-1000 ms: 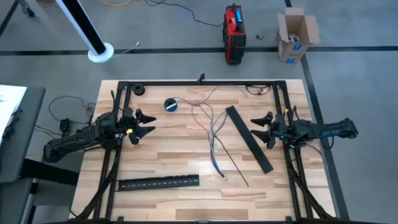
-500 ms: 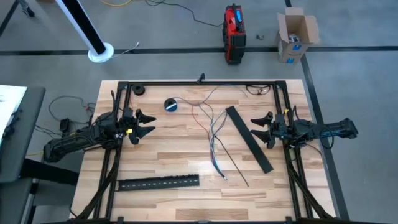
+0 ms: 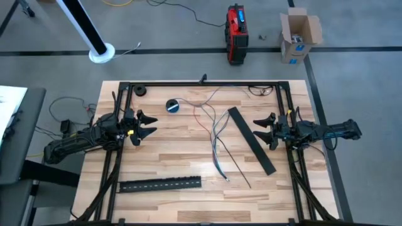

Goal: Ziptie cables
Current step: Wrap the cable wires with the black zip tie

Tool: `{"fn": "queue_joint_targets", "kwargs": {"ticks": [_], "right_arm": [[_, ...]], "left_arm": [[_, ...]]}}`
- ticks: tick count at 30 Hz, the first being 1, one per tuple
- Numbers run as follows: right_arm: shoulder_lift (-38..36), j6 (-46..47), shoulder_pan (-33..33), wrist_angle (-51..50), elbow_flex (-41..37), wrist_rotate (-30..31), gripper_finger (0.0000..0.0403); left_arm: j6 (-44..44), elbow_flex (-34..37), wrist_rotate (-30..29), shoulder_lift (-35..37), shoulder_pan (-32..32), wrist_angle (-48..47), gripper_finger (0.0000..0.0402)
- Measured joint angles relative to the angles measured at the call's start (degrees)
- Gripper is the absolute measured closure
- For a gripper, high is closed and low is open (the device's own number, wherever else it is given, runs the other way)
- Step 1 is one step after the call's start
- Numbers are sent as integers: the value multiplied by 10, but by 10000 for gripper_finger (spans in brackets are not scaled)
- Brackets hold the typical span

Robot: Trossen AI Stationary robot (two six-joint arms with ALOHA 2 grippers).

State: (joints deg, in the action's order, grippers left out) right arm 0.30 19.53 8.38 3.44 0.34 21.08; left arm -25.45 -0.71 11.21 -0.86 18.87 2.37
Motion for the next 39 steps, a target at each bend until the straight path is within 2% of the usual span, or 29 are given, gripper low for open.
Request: {"fn": "queue_joint_targets", "kwargs": {"ticks": [11,19,25,31,34,39], "right_arm": [[0,0,0,0,0,0,110],[0,-4,0,0,0,2,110],[0,-80,-21,3,0,14,110],[0,-119,-42,3,0,18,110],[0,-21,-53,8,0,18,110],[0,160,-60,18,0,19,110]], "left_arm": [[105,0,-12,-2,0,8,125],[-18,0,2,-2,0,19,125],[-205,0,3,-2,0,46,125],[-301,0,-81,-2,0,15,125],[-359,0,-126,-6,0,-16,125],[-354,0,-159,-28,0,-12,125]]}}
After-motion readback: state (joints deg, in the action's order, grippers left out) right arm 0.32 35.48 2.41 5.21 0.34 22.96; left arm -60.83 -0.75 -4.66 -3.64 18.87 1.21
